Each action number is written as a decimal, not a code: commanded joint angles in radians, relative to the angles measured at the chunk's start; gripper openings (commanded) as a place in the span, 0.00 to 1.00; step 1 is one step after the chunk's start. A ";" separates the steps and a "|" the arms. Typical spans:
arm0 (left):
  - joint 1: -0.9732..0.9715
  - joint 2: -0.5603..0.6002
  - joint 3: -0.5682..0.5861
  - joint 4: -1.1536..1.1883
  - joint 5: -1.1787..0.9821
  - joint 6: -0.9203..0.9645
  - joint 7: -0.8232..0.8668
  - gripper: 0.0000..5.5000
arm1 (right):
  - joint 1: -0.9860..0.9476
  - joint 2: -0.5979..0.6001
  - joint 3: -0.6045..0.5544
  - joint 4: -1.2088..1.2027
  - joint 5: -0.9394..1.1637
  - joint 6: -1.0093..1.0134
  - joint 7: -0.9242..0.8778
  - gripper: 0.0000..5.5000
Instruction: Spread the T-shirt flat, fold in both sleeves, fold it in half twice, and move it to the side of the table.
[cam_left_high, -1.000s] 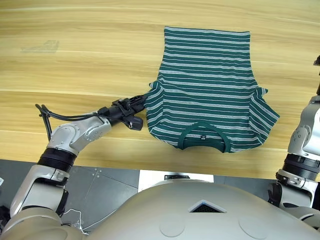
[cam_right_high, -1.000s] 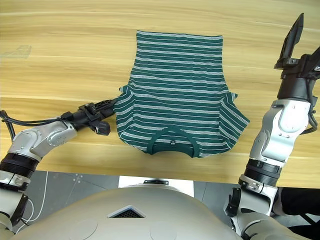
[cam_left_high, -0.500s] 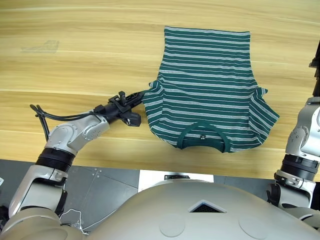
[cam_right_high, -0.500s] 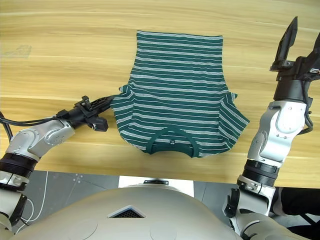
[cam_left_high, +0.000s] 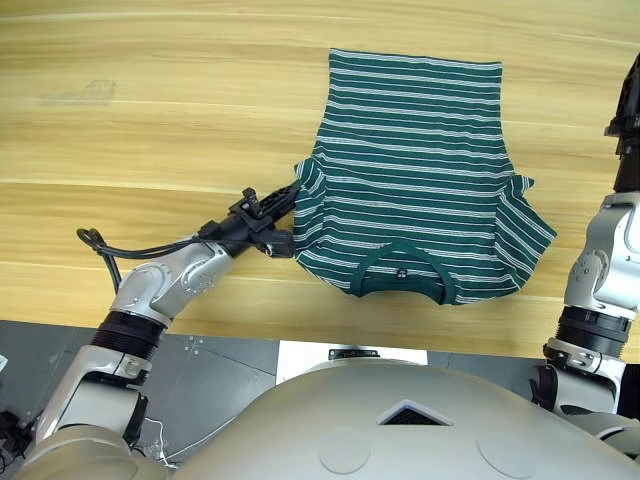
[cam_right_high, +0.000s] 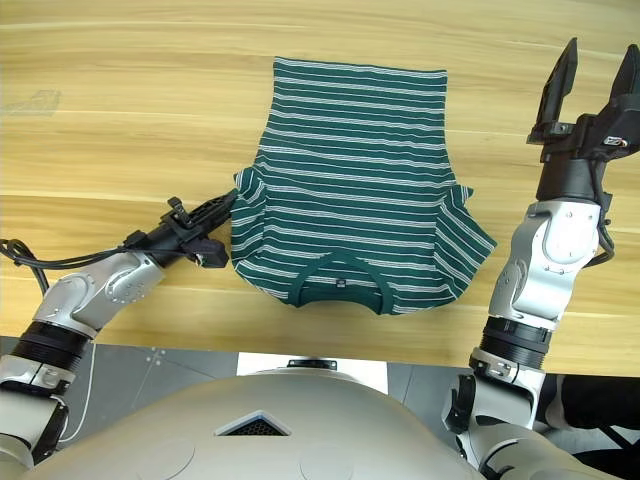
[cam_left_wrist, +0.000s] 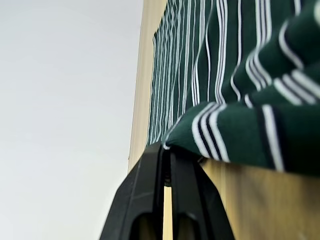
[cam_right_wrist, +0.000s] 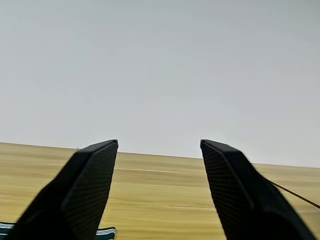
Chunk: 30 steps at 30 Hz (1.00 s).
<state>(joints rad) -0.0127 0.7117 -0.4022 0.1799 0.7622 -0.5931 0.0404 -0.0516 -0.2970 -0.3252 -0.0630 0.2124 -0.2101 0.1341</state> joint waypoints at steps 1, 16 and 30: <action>0.021 -0.030 -0.067 0.035 0.045 -0.005 -0.046 0.00 | 0.001 0.006 0.004 0.007 -0.003 -0.006 0.008 0.56; -0.066 -0.130 -0.245 0.144 0.096 -0.064 -0.108 0.00 | -0.005 0.016 0.044 0.050 -0.025 -0.026 0.018 0.56; 0.001 -0.053 -0.240 0.111 0.010 -0.015 -0.230 0.27 | -0.013 0.008 0.038 0.038 -0.019 -0.010 0.018 0.56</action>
<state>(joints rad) -0.1416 0.6063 -0.5857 0.2393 0.7403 -0.6341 -0.0835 -0.0522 -0.2846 -0.2846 -0.0210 0.1913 -0.2317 0.1473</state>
